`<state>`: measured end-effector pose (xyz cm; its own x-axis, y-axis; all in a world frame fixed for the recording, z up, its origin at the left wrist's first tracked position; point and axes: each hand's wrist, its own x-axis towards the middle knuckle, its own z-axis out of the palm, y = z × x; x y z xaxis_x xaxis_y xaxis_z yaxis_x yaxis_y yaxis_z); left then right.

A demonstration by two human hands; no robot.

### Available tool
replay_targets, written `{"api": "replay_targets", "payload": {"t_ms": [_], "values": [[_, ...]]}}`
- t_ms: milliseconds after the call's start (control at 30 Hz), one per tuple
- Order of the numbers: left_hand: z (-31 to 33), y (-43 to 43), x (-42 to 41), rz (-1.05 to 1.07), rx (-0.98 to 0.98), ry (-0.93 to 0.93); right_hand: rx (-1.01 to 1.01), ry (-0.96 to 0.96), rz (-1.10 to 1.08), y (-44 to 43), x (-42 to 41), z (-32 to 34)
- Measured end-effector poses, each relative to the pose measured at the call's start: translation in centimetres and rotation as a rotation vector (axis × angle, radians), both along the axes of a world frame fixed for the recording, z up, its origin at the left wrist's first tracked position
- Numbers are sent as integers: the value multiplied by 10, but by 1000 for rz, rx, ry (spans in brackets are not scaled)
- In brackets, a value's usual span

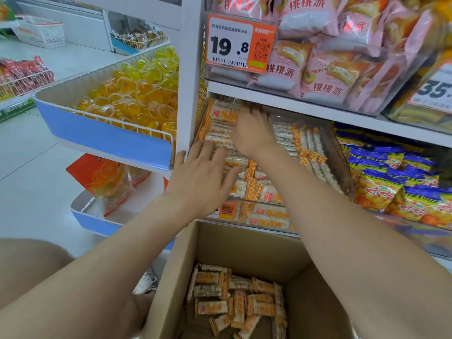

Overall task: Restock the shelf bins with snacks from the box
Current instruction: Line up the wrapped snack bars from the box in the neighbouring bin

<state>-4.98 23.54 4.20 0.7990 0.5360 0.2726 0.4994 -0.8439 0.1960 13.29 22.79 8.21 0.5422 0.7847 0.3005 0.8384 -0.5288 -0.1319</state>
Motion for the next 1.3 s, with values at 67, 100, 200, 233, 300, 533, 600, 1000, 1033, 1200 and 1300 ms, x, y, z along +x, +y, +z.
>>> {"api": "replay_targets", "payload": {"t_ms": [67, 100, 200, 233, 300, 533, 600, 1000, 1033, 1200, 1300], "values": [[4, -1, -6, -16, 5, -65, 61, 59, 82, -27, -10, -3], [5, -3, -9, -29, 33, -106, 97, 86, 125, -45, -17, -5], [6, -19, -20, -88, 186, -258, 224, 121, 215, -110, -48, -7], [6, -28, -26, -100, 240, -311, 271, 115, 242, -134, -61, -9], [0, -50, -36, -117, 283, -392, 350, 156, 307, -177, -88, -15], [-83, -100, -44, -239, -273, 399, -432, 453, 206, -237, -110, -128], [-120, -97, -38, -243, -354, 629, -606, 546, 167, -241, -99, -175], [-318, -110, -29, 169, -687, 777, -732, 675, -52, -242, -104, -357], [-326, -112, -29, 209, -712, 757, -769, 714, -41, -238, -107, -368], [-357, -110, -23, 296, -836, 686, -927, 884, -108, -235, -119, -403], [-369, -114, -21, 310, -824, 668, -757, 747, -135, -241, -117, -405]]}}
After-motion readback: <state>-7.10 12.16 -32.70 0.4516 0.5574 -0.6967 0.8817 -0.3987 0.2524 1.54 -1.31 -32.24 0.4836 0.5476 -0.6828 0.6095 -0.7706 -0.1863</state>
